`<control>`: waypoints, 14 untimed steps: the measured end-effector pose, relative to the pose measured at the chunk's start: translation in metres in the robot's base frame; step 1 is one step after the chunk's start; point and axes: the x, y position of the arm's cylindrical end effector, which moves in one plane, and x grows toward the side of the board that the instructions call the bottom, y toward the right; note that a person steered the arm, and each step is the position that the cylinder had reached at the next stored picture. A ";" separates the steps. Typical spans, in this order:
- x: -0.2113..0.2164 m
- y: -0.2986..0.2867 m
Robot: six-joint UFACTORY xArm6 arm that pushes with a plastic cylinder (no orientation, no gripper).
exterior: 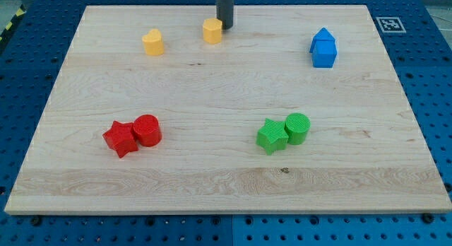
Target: Move yellow hexagon left towards yellow heart
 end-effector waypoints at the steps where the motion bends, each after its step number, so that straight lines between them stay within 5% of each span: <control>1: -0.008 -0.027; 3: -0.019 -0.021; 5: 0.016 0.004; 14: 0.041 -0.031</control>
